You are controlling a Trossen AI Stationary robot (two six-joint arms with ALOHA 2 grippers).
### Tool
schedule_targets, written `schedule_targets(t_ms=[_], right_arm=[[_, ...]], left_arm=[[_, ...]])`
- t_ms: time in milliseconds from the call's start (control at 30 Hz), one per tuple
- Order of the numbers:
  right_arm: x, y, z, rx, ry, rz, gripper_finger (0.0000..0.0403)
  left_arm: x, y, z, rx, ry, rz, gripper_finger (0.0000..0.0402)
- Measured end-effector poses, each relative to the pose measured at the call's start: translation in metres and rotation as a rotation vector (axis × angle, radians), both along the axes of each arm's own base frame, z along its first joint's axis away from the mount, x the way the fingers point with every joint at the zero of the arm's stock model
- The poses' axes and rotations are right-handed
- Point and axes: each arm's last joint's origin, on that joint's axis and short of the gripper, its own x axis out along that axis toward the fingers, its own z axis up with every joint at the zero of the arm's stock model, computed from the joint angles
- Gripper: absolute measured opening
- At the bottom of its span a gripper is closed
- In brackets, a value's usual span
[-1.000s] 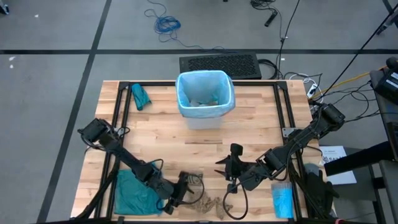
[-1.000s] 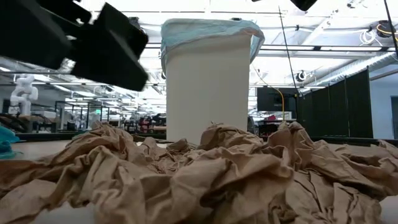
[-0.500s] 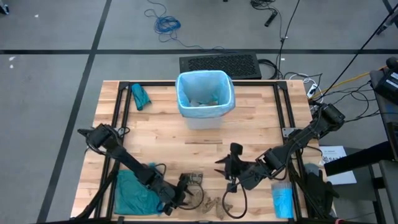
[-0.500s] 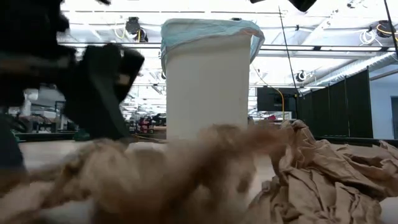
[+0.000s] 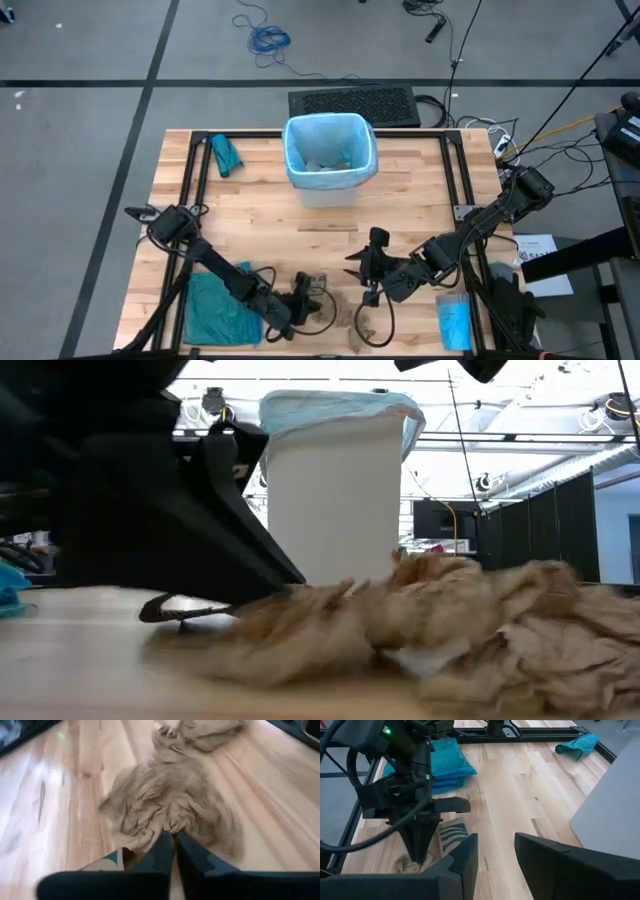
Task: Place trash/remove bag and relplace
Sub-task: Put the brown paper napkin into the white trash bin
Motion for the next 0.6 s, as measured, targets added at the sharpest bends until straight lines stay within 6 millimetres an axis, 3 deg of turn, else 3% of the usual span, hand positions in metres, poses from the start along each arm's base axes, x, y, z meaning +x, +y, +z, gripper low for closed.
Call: schedule_targets(t_ms=[333, 600], right_arm=[[0.000, 0.000, 0.000, -0.001, 0.001, -0.001, 0.0121], [-0.001, -0.001, -0.002, -0.012, 0.021, -0.005, 0.0121]], left_arm=[[0.004, -0.001, 0.011, -0.072, -0.085, 0.059, 0.0001], [-0.004, -0.001, 0.051, -0.057, -0.158, 0.047, 0.0001]])
